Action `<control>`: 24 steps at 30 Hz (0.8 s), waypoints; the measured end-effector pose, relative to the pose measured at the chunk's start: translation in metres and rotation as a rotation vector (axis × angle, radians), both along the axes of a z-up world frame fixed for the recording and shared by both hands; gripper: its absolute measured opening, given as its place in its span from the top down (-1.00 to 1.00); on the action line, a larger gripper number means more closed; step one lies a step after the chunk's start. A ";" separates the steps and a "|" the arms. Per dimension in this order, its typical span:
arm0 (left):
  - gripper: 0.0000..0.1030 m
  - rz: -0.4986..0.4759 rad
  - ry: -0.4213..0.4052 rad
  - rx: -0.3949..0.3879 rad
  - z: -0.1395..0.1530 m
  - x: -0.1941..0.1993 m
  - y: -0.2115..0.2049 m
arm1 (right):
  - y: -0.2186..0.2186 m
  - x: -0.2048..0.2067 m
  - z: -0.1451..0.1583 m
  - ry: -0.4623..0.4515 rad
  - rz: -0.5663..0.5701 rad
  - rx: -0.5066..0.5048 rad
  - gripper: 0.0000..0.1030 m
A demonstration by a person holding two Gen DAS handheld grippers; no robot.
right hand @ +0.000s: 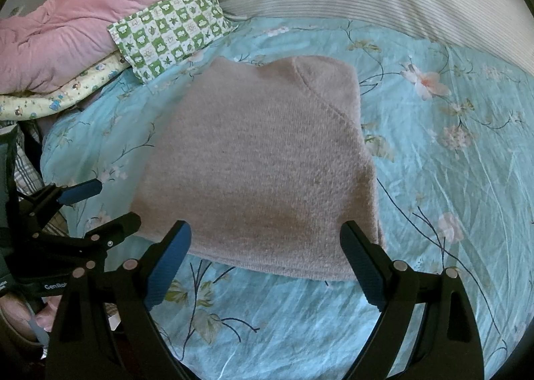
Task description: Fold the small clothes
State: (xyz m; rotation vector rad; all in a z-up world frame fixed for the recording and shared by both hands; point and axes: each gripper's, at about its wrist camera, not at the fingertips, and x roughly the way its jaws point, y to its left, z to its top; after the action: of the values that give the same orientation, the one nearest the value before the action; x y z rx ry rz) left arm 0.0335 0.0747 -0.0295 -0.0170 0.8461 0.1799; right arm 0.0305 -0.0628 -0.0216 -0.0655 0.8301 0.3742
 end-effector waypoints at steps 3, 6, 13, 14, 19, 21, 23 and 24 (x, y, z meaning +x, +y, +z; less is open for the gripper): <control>-0.73 -0.001 0.000 0.000 0.000 0.000 0.000 | 0.000 0.000 0.000 0.000 -0.001 0.000 -0.77; -0.73 -0.002 0.000 0.000 0.000 0.000 -0.001 | 0.000 0.000 0.000 0.000 -0.001 0.000 -0.77; -0.73 -0.004 -0.002 0.000 0.002 0.000 -0.001 | 0.000 0.000 0.000 0.000 -0.001 0.000 -0.77; -0.73 -0.004 -0.002 0.001 0.002 0.000 -0.001 | 0.000 0.000 0.000 0.000 0.000 0.001 -0.77; -0.73 -0.004 -0.002 0.002 0.002 0.000 -0.001 | 0.000 0.000 0.001 -0.002 -0.001 0.002 -0.77; -0.73 -0.005 -0.003 0.001 0.002 0.000 -0.001 | 0.001 -0.001 0.003 -0.005 -0.002 0.004 -0.77; -0.73 -0.007 -0.003 0.001 0.002 0.000 -0.001 | 0.001 -0.001 0.004 -0.006 -0.004 0.005 -0.77; -0.73 -0.008 -0.003 0.002 0.002 0.000 -0.001 | 0.002 -0.002 0.005 -0.007 -0.006 0.006 -0.77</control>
State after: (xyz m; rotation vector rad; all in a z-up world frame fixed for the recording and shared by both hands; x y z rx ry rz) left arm 0.0335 0.0738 -0.0271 -0.0124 0.8427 0.1730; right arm 0.0284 -0.0606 -0.0167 -0.0589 0.8216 0.3710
